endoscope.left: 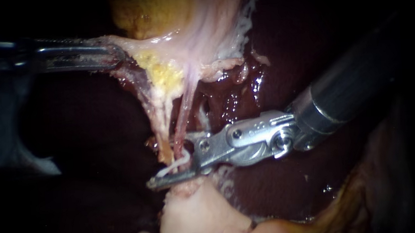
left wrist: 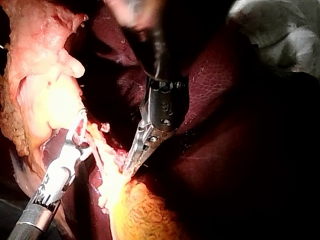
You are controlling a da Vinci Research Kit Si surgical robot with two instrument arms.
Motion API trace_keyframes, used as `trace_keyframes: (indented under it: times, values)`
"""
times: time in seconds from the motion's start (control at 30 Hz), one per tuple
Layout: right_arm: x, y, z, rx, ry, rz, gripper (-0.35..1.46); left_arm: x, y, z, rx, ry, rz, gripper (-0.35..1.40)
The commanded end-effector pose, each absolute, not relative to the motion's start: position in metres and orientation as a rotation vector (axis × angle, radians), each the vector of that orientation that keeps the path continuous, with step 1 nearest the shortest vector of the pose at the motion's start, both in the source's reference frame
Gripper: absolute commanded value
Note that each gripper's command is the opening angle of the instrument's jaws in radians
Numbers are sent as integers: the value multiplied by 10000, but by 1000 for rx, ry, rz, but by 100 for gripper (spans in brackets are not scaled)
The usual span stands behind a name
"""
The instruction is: Clipping first clip left tube
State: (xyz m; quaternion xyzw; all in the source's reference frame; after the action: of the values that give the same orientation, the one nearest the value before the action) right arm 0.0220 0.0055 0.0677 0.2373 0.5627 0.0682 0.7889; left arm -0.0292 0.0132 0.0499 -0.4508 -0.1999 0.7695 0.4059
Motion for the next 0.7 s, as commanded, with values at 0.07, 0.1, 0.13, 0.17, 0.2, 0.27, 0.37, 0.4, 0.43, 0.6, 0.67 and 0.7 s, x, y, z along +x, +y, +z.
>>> trace_keyframes:
  times: [0.07, 0.1, 0.13, 0.17, 0.2, 0.27, 0.37, 0.4, 0.43, 0.6, 0.67, 0.7]
  values:
    - [220, 55, 677, 511, 1212, 147, 50, -292, 132, 499, -1137, -504, 1942, -35]
    - [220, 55, 677, 511, 1212, 147, 50, -292, 132, 499, -1137, -504, 1942, -35]
    - [220, 55, 677, 511, 1212, 147, 50, -292, 132, 499, -1138, -504, 1942, -35]
    - [220, 55, 677, 511, 1212, 147, 50, -292, 132, 499, -1137, -504, 1941, -35]
    - [220, 55, 677, 511, 1212, 147, 50, -292, 132, 499, -1137, -504, 1941, -35]
    - [220, 55, 677, 511, 1212, 147, 50, -292, 132, 499, -1137, -504, 1942, -35]
    - [220, 55, 677, 511, 1212, 147, 50, -292, 132, 499, -1137, -504, 1942, -35]
    - [220, 56, 677, 514, 1213, 145, 50, -292, 132, 499, -1137, -504, 1942, -35]
    - [219, 56, 676, 515, 1213, 145, 50, -292, 132, 499, -1137, -504, 1942, -35]
    - [204, 61, 671, 512, 1213, 150, 50, -292, 133, 500, -1138, -505, 1942, -35]
    - [197, 64, 669, 508, 1212, 154, 49, -292, 133, 500, -1138, -505, 1942, -35]
    - [191, 67, 668, 502, 1211, 159, 49, -292, 133, 500, -1138, -505, 1942, -35]
